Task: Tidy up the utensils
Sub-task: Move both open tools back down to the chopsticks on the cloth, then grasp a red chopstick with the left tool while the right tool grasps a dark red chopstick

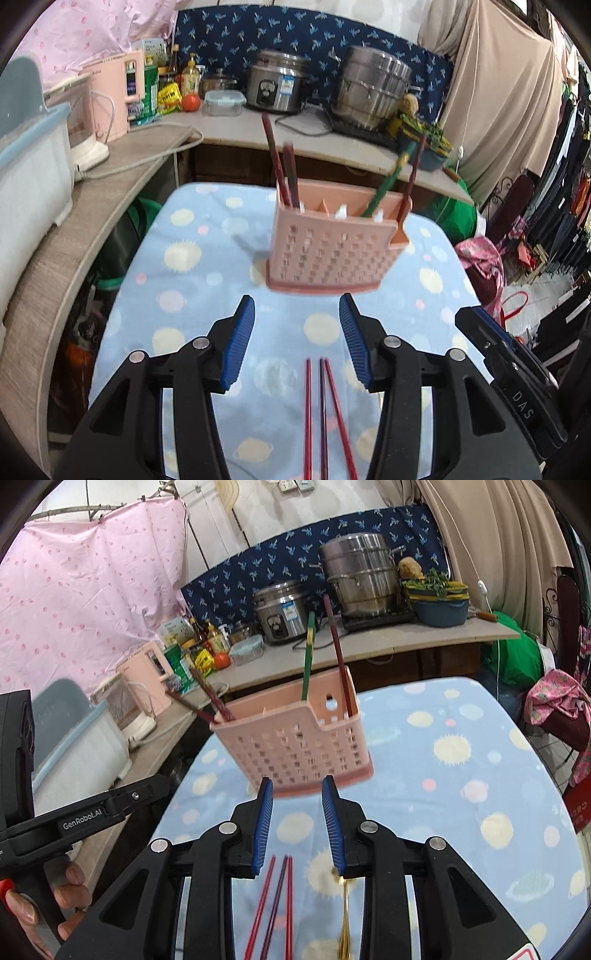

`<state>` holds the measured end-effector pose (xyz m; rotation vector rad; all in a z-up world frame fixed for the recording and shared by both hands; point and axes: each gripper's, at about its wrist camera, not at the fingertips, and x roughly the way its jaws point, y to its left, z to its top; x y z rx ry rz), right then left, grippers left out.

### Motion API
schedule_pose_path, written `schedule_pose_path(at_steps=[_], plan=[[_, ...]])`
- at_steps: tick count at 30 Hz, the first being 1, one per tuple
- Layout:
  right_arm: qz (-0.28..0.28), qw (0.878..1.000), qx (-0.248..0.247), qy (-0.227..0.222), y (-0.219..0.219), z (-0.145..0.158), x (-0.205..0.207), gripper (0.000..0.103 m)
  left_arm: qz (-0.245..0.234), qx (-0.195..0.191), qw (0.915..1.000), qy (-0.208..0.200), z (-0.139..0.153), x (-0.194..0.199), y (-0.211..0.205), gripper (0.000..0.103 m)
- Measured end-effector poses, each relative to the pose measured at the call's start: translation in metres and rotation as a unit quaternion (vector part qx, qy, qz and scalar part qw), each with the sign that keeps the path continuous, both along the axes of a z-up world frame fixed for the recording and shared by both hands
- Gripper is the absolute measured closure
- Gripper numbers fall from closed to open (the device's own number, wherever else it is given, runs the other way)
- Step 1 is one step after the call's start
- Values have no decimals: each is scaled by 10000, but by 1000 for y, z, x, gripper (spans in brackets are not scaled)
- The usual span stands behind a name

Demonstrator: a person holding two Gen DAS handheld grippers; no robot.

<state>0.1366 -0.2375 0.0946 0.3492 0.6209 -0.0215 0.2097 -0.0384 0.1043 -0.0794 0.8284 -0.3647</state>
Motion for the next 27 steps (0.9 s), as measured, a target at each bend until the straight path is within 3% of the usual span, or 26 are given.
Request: schedule_pose_path(at_steps=[10, 17, 27], plan=[[343, 9966, -366, 660, 24, -50, -49, 76, -214, 318, 9977, 557, -62, -46, 5, 58], [613, 9910, -341, 1138, 43, -89, -78, 76, -367, 556, 9932, 951, -105, -76, 11, 58], [946, 9827, -544, 1496, 72, -119, -101, 76, -506, 715, 9888, 1212, -137, -105, 19, 58]])
